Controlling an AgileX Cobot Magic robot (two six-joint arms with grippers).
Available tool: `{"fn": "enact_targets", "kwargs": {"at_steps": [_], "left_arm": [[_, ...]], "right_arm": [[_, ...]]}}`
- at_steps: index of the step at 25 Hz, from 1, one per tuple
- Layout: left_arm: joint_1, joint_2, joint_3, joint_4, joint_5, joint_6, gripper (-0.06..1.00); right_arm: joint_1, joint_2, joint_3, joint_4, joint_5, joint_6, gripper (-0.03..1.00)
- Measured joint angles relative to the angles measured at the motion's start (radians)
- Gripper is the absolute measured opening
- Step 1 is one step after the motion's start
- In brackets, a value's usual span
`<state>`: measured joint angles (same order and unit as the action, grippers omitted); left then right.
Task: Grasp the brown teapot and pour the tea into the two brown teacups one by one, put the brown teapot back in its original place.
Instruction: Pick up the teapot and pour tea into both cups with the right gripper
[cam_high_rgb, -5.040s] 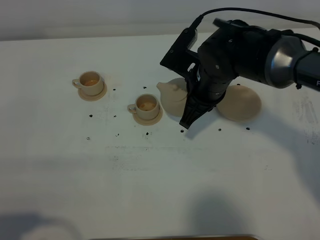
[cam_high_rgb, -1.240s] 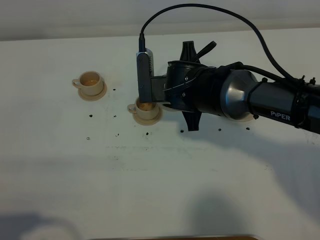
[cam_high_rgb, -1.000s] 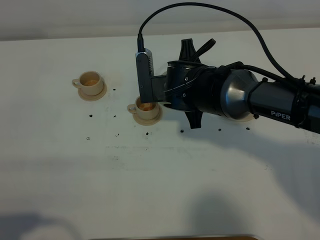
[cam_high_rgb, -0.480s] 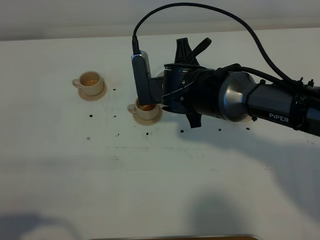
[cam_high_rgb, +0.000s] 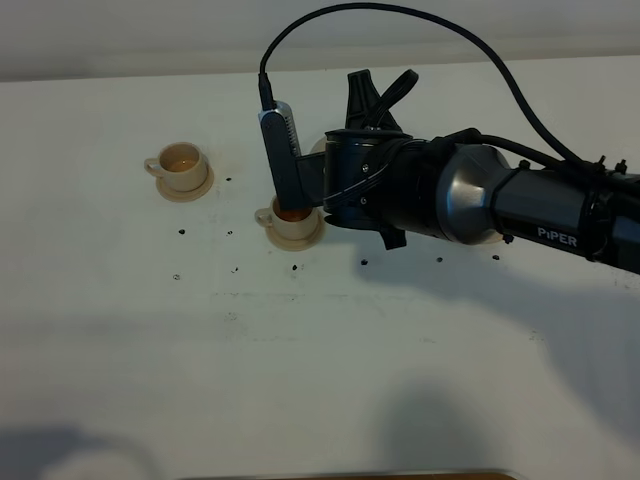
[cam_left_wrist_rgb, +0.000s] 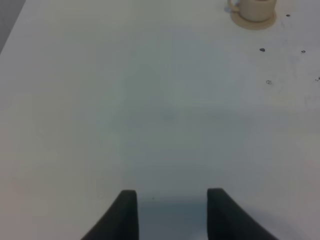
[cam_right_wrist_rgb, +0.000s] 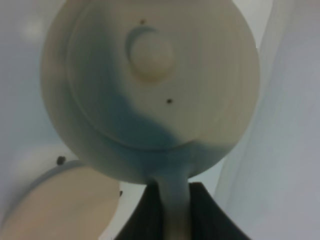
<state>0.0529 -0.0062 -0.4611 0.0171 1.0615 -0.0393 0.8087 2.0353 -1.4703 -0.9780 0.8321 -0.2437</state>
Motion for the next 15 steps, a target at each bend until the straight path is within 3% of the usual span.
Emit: {"fn": "enact_targets", "kwargs": {"at_steps": [15], "left_arm": [[0.0,0.0,0.0,0.0,0.0,0.0,0.31]], "right_arm": [[0.0,0.0,0.0,-0.023,0.0,-0.027,0.11]]}}
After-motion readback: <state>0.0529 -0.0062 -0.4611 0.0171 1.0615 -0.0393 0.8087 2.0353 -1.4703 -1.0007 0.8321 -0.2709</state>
